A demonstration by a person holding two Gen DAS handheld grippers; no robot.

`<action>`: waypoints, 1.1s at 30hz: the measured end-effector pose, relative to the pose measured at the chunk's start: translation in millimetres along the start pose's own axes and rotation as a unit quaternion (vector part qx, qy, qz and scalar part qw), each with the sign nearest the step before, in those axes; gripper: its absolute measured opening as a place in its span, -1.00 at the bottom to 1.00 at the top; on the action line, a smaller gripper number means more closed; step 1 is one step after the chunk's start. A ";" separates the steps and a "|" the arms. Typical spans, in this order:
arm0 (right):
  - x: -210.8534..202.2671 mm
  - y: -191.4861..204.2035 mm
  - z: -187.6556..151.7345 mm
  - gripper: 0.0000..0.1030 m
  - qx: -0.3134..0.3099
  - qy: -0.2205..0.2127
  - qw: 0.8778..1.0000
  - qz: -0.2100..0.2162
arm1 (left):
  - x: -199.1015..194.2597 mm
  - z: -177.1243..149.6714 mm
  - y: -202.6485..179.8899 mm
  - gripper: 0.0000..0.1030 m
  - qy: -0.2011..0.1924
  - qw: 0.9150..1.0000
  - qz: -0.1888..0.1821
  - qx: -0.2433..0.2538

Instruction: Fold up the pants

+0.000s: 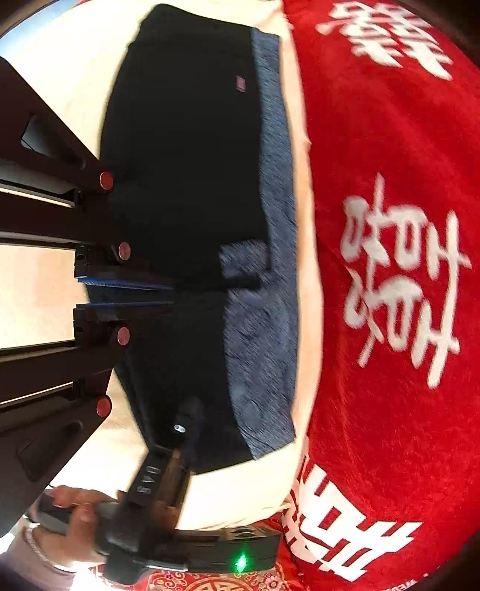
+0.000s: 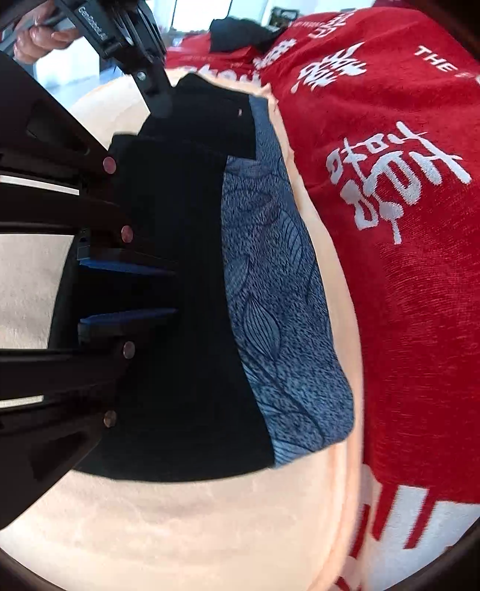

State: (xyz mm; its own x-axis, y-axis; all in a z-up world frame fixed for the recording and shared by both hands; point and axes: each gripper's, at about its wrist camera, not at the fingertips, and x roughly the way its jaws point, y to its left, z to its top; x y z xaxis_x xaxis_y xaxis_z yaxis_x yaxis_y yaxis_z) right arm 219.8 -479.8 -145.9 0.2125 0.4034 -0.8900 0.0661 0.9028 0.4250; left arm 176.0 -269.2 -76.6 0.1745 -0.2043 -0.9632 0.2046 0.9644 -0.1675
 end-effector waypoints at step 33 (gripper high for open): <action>-16.9 4.4 -11.6 -0.60 0.041 -0.029 0.998 -0.033 | 22.4 -12.4 5.4 -0.90 0.014 0.998 -0.058 -0.003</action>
State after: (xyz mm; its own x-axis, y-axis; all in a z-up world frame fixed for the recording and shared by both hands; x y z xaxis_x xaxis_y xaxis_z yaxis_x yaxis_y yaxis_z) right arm 205.2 -480.8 -130.9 0.2601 0.3319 -0.9068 0.1619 0.9108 0.3798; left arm 169.1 -266.5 -101.7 0.1230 -0.3100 -0.9427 0.2171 0.9354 -0.2793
